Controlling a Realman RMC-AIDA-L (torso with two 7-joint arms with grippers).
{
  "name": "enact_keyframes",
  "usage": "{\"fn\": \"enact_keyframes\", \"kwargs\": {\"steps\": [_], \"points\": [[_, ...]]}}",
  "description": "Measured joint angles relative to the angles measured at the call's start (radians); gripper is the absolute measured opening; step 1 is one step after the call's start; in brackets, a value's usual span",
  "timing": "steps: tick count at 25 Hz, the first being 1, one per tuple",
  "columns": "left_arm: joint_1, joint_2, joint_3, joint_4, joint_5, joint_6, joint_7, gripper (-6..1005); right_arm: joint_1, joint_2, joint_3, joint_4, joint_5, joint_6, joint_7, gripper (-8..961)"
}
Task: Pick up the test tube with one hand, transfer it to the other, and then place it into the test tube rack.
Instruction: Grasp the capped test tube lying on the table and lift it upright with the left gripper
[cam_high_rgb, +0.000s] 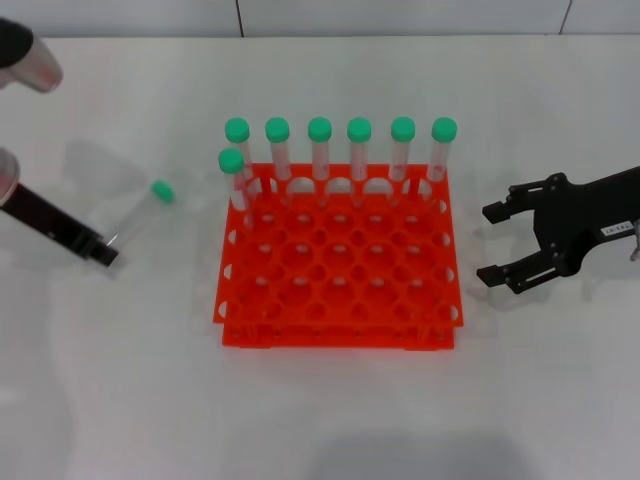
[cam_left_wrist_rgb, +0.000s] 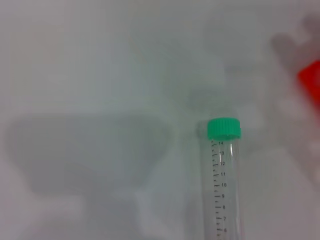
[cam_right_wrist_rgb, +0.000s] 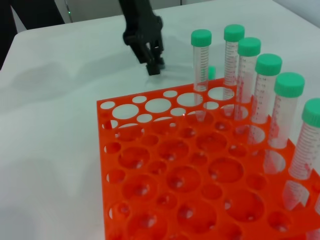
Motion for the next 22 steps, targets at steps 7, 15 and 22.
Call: {"fn": "enact_keyframes", "kwargs": {"steps": [7, 15, 22], "points": [[0.073, -0.034, 0.003, 0.257, -0.137, 0.076, 0.024, 192, -0.002, -0.002, 0.005, -0.002, 0.0, -0.007, 0.007, 869], [0.216, -0.084, 0.004, 0.513, -0.323, 0.011, 0.078, 193, -0.01, 0.002, 0.006, -0.02, 0.0, -0.008, 0.015, 868], [0.308, -0.097, 0.005, 0.504, -0.656, -0.149, 0.262, 194, -0.012, 0.017, 0.006, -0.021, 0.002, -0.004, 0.012, 868]]}}
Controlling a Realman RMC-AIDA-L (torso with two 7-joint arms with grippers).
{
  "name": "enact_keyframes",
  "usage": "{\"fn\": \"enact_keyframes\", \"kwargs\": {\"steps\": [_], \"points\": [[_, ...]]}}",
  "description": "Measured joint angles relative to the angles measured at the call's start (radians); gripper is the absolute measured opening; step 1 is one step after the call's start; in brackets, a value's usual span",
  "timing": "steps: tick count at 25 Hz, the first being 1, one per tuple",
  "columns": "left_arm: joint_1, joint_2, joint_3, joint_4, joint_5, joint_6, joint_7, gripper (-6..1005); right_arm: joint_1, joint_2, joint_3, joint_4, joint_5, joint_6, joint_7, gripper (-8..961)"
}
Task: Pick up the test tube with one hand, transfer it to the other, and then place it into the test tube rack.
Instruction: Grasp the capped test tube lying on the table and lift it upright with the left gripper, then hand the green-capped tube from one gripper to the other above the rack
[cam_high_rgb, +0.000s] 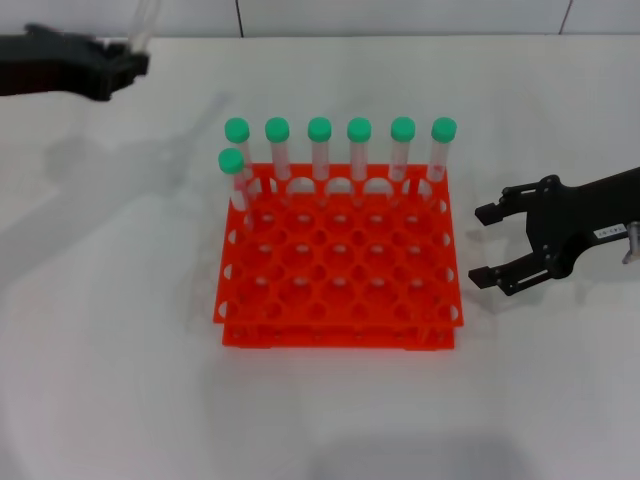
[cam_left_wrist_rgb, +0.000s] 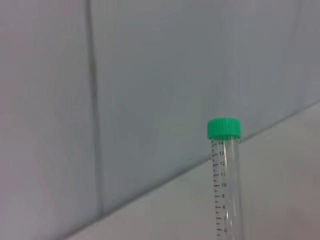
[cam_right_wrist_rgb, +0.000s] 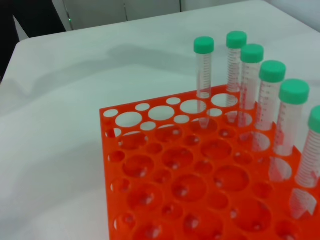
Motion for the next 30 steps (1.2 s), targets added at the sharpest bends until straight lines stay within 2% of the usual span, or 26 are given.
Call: {"fn": "enact_keyframes", "kwargs": {"steps": [4, 9, 14, 17, 20, 30], "points": [[0.007, 0.0, 0.0, -0.065, -0.156, 0.006, 0.139, 194, -0.001, 0.004, 0.001, -0.001, 0.003, 0.002, -0.003, 869], [-0.024, 0.01, 0.0, -0.171, -0.238, 0.048, 0.227, 195, -0.001, 0.007, 0.001, -0.003, 0.006, 0.009, -0.007, 869], [-0.079, 0.028, -0.004, -0.317, -0.294, 0.106, 0.317, 196, -0.001, 0.015, 0.012, -0.004, 0.007, 0.013, -0.026, 869], [-0.125, 0.044, -0.006, -0.42, -0.31, 0.152, 0.379, 196, -0.001, 0.018, 0.016, -0.006, 0.008, 0.013, -0.036, 869], [-0.155, 0.052, -0.005, -0.475, -0.305, 0.176, 0.408, 196, -0.001, 0.024, 0.016, -0.006, 0.008, 0.013, -0.044, 868], [-0.212, 0.069, 0.0, -0.528, -0.222, 0.248, 0.418, 198, -0.001, 0.028, 0.031, -0.003, 0.009, 0.015, -0.047, 868]]}}
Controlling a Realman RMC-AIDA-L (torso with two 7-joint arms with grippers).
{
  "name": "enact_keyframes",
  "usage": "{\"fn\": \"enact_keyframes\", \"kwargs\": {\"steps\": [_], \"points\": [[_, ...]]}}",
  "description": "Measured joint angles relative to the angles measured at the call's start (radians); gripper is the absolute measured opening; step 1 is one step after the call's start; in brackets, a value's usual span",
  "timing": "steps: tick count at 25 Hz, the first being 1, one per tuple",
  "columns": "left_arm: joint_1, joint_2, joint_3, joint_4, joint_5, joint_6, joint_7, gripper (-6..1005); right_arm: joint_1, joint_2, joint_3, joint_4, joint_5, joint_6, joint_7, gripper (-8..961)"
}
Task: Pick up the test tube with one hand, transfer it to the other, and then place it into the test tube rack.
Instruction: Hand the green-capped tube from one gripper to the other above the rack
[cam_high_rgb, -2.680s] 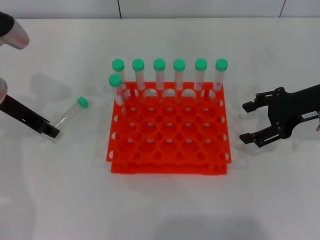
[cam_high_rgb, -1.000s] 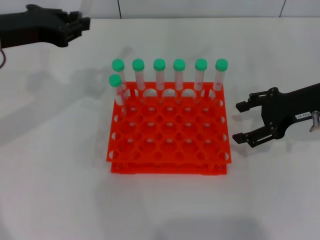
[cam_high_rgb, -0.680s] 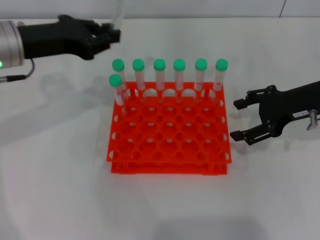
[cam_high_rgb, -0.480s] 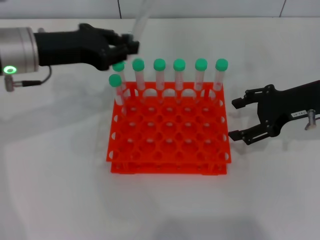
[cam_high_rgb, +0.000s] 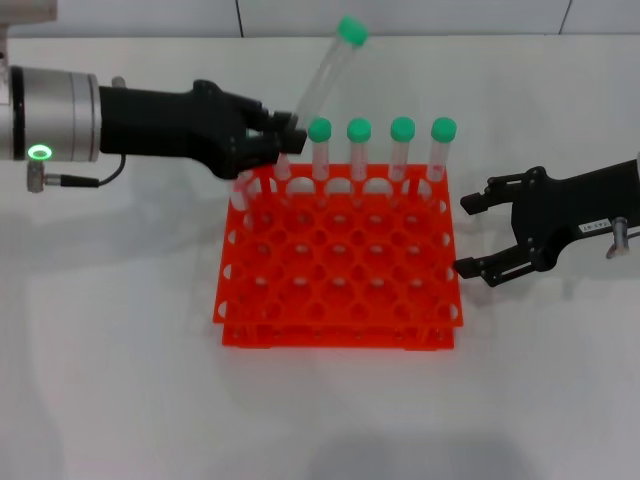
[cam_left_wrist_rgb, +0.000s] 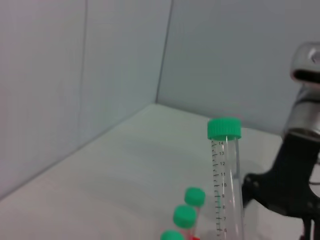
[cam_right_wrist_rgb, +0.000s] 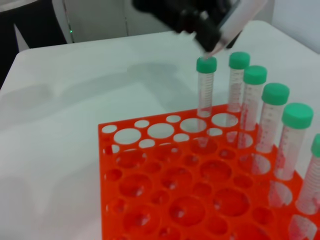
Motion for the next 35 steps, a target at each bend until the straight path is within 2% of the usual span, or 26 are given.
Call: {"fn": "enact_keyframes", "kwargs": {"steps": [8, 19, 26, 30, 35], "points": [[-0.028, 0.003, 0.003, -0.04, 0.069, 0.009, 0.003, 199, -0.007, 0.006, 0.026, 0.009, 0.003, 0.001, -0.011, 868], [-0.038, -0.005, 0.012, -0.053, 0.129, -0.005, 0.005, 200, -0.012, 0.016, 0.037, 0.012, 0.004, -0.001, -0.011, 869], [-0.033, -0.018, 0.012, -0.054, 0.134, -0.026, 0.031, 201, -0.014, 0.019, 0.072, 0.012, 0.031, -0.017, -0.01, 868], [-0.039, -0.019, 0.011, -0.072, 0.13, -0.031, 0.052, 201, -0.01, 0.024, 0.135, 0.012, 0.044, -0.037, 0.0, 868], [-0.049, -0.019, 0.011, -0.077, 0.13, -0.042, 0.059, 202, -0.002, 0.042, 0.218, 0.02, 0.068, -0.051, 0.043, 869]]}}
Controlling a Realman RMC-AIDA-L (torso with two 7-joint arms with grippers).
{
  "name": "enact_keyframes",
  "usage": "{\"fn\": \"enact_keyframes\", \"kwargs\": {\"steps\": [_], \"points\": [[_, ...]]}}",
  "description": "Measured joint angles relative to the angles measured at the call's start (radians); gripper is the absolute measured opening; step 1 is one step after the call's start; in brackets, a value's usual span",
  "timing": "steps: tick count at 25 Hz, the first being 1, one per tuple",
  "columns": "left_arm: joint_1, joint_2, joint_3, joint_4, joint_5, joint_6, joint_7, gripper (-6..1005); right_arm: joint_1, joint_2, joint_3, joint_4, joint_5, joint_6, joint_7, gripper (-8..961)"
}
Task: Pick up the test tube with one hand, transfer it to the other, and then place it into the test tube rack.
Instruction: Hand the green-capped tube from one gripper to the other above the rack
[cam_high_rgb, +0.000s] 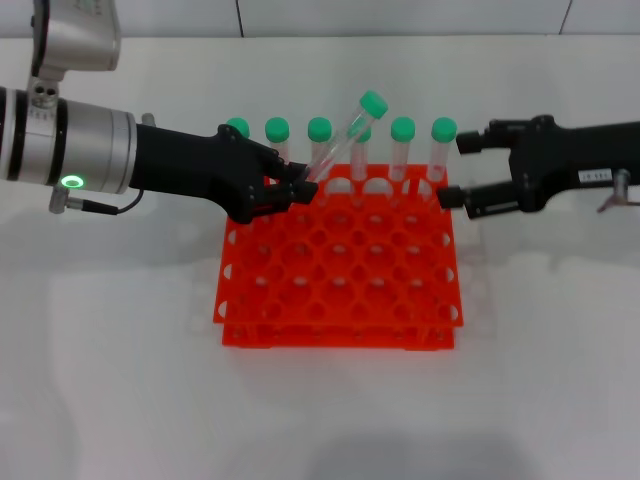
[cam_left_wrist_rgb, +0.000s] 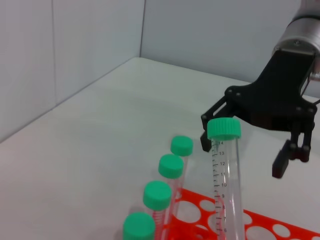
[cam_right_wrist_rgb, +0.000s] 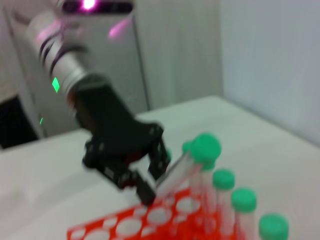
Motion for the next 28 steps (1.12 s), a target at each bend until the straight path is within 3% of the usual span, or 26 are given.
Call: {"fn": "enact_keyframes", "kwargs": {"steps": [10, 28], "points": [[-0.008, -0.001, 0.0, 0.0, 0.003, -0.002, 0.002, 203, -0.007, 0.019, 0.016, 0.034, 0.13, 0.039, 0.053, 869], [-0.018, -0.012, -0.001, 0.0, -0.006, -0.008, 0.025, 205, 0.027, 0.033, 0.0, 0.311, 0.394, 0.021, -0.044, 868]]}}
